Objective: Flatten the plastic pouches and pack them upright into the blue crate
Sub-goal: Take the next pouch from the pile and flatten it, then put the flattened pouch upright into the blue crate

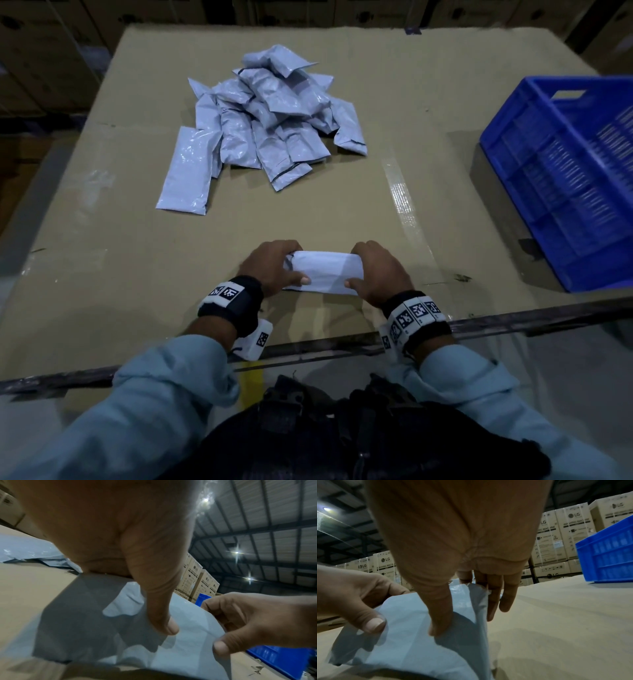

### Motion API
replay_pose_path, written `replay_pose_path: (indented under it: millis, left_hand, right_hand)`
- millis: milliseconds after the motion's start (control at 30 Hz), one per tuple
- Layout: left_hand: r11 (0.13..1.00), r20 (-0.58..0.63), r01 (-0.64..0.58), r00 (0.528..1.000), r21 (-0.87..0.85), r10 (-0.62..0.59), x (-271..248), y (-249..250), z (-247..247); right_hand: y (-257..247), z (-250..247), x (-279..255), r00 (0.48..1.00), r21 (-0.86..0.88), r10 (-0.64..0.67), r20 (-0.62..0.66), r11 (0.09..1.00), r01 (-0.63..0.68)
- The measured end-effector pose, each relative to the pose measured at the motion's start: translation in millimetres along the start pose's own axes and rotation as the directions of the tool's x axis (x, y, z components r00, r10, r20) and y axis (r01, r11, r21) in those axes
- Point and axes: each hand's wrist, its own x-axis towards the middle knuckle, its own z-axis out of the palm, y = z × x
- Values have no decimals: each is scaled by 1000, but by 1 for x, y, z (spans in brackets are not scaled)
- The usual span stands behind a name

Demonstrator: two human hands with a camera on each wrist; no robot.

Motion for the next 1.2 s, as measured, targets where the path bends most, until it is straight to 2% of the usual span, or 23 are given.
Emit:
replay_pose_path:
  millis: [100,133,200,233,300,400,467,600,700,767,900,1033,1100,1200]
  left_hand:
    - [997,-99,-77,992,-2,76,-1,32,11]
    - [995,-135,-92,987,-31,87,-1,44,14]
    - [990,-204,-104,975,-93,83,1,72,24]
    - [988,-236,-104,969,-115,75,3,88,30]
    - [982,-300,-111,952,-155,60,7,123,46]
    - [966,-368,-148,928,-214,61,14,175,78]
    - [963,-384,-182,918,-200,94,19,211,101]
    - [951,-424,-253,892,-178,158,32,278,143]
    - [923,-456,-368,845,-114,281,43,321,167]
    - [910,-447,-405,833,-89,327,50,344,179]
    - [884,-427,-463,813,-64,395,66,379,189]
    - [857,-365,-515,801,-14,475,81,397,189]
    - [861,-345,-508,805,17,482,93,400,187]
    - [886,-305,-463,840,31,449,120,406,190]
  right_hand:
    - [15,-16,-9,986,-9,43,-160,999,-45]
    - [20,-21,-11,973,36,100,-207,995,-95]
    - [32,-35,-16,932,236,274,-235,947,-219]
    - [40,-42,-16,910,333,357,-212,902,-276]
    - [56,-63,-19,891,451,435,-127,826,-339]
    - [78,-104,-30,895,684,443,47,639,-352]
    - [98,-124,-38,906,753,416,80,571,-329]
    - [147,-159,-51,946,751,323,21,620,-228]
    - [179,-182,-56,960,748,281,6,635,-191]
    - [195,-194,-59,961,728,274,-42,666,-159]
    - [221,-218,-60,926,777,340,-165,624,-90]
    - [247,-244,-54,879,816,438,-187,567,-109]
    - [253,-261,-52,863,815,464,-201,567,-116]
    - [267,-284,-51,841,808,497,-213,574,-135]
